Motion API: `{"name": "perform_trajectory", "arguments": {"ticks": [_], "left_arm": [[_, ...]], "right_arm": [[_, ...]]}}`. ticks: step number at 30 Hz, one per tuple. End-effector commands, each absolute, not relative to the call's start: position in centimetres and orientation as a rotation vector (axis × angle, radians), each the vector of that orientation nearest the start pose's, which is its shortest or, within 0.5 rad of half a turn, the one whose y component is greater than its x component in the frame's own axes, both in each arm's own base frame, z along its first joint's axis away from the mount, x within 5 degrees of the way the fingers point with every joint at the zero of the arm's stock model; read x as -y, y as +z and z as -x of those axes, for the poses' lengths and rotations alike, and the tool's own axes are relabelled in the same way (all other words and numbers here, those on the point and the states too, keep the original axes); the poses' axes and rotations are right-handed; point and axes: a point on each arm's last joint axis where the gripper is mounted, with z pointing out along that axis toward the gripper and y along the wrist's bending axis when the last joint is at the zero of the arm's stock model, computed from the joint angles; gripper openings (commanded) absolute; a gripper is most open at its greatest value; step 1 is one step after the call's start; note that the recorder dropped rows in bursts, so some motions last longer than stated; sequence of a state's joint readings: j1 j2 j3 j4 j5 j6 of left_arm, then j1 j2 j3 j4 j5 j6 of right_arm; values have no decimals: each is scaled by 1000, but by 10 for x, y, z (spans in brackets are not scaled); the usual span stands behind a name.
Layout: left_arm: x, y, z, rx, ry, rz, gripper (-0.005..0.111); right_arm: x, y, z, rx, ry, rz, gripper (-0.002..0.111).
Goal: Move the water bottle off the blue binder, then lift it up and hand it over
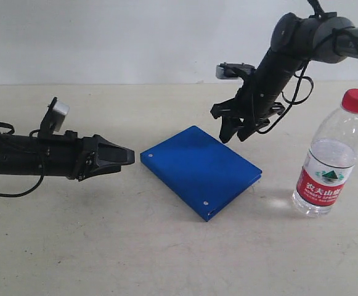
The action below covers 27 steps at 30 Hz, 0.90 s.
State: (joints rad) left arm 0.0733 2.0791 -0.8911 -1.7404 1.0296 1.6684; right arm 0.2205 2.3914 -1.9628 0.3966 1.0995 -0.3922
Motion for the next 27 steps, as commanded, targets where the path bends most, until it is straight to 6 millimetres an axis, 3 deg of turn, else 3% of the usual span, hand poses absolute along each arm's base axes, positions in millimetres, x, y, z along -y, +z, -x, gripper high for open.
{"name": "perform_trajectory", "arguments": {"ticks": [1, 4, 7, 12, 16, 18, 24, 27], "left_arm": [[54, 101, -343, -2226, -1272, -141, 61], [54, 101, -342, -2225, -1275, -142, 61], [54, 102, -342, -2222, -1279, -143, 61], [54, 102, -342, -2218, -1284, -145, 61], [54, 102, -342, -2218, -1284, -145, 61], [54, 102, -342, -2218, -1284, -145, 61], [54, 102, -342, -2218, -1284, -145, 61], [54, 102, -342, -2218, -1284, -145, 61]], "right_arm": [[-137, 171, -471, -2748, 482, 772, 44], [-140, 194, -470, -2684, 511, 743, 44], [-150, 193, -464, -2732, 559, 705, 44], [-175, 160, -457, -2849, 565, 686, 44], [-183, 135, -460, -2877, 327, 664, 44], [-184, 130, -464, -2857, 240, 625, 44], [-183, 121, -467, -2856, 230, 580, 44], [-188, 121, -460, -2893, 331, 640, 44]]}}
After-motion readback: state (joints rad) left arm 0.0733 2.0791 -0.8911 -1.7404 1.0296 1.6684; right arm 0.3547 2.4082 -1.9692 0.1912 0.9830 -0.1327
